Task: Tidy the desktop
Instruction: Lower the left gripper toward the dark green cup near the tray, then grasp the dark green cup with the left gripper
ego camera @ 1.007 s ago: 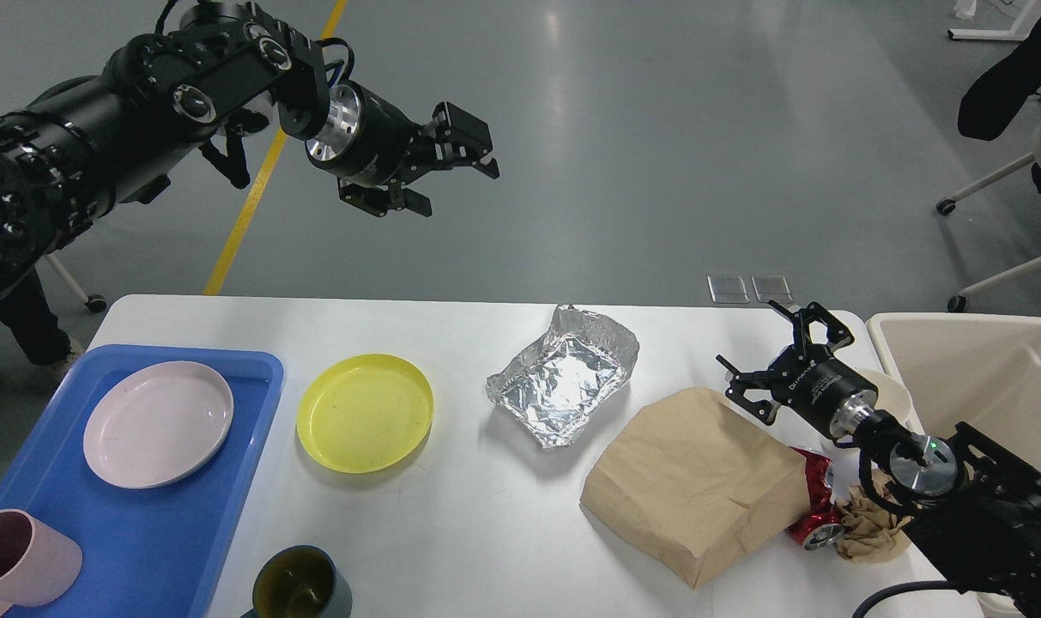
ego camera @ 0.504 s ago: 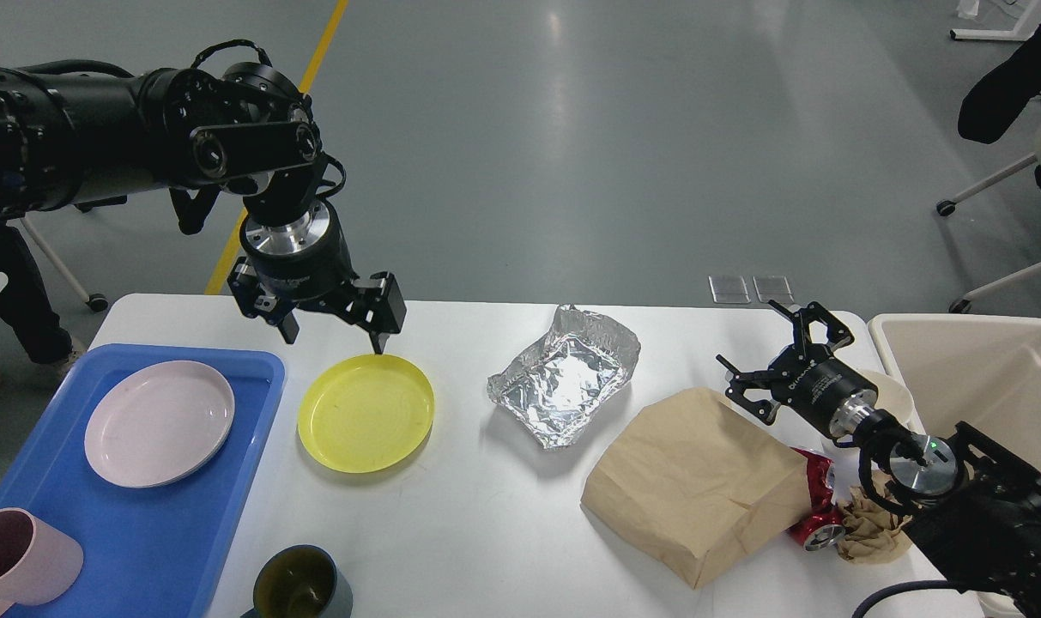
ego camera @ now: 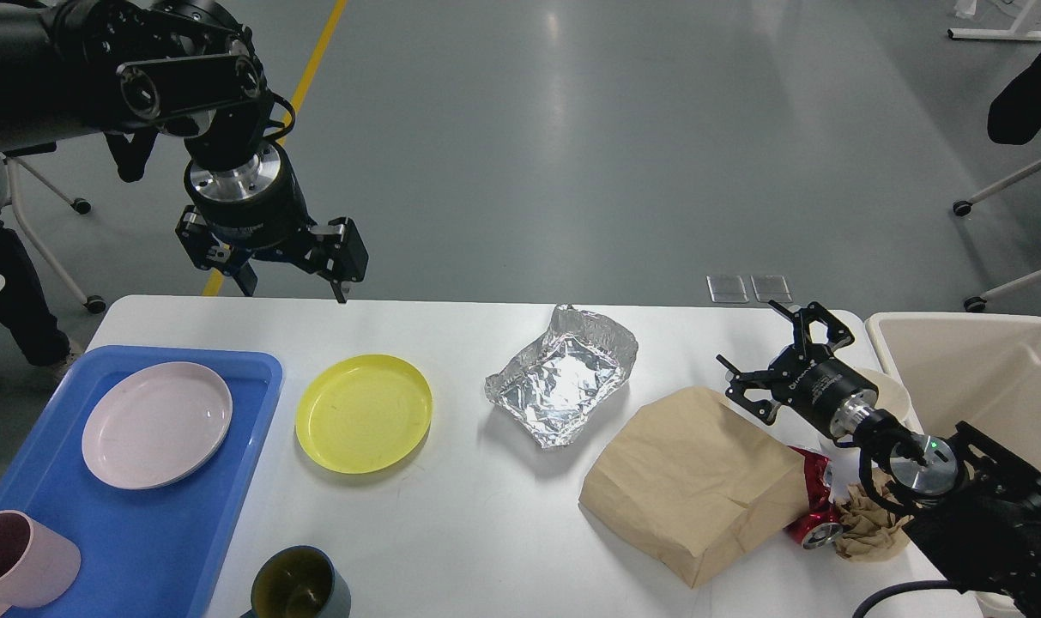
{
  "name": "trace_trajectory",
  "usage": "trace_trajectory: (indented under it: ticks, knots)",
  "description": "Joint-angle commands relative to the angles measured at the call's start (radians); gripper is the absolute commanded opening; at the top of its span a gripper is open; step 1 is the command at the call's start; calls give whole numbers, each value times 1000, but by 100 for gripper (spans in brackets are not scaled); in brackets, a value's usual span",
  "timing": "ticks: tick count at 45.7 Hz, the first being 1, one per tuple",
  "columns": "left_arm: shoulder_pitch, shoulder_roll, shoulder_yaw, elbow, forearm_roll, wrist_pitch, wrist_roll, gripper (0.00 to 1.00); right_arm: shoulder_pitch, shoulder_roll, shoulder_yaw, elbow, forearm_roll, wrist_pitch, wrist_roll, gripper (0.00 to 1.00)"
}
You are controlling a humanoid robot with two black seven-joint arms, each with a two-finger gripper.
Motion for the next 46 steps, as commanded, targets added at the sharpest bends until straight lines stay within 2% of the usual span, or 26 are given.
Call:
trace_trajectory:
  ticks: [1, 8, 16, 21, 31, 40, 46]
  knots:
    - [-70, -8, 8, -149, 1, 0, 1, 97, 1, 0, 0, 0, 0, 0, 0, 100]
    - [-166, 0, 53, -322, 1, 0, -11, 97, -1, 0, 0, 0, -1, 0, 0, 100]
    - [-194, -14, 59, -468, 1, 0, -11, 97, -1, 0, 0, 0, 0, 0, 0, 100]
    - [-165, -45, 60, -494, 2, 0, -12, 96, -1, 0, 0, 0, 0, 0, 0, 100]
    - [14, -77, 66, -495, 2, 2, -3, 96, -1, 0, 0, 0, 0, 0, 0, 100]
    - [123, -80, 69, -488, 11, 130, -2, 96, -1, 0, 0, 0, 0, 0, 0, 100]
    - [169, -97, 71, -479, 53, 280, -3, 96, -1, 0, 0, 0, 0, 0, 0, 100]
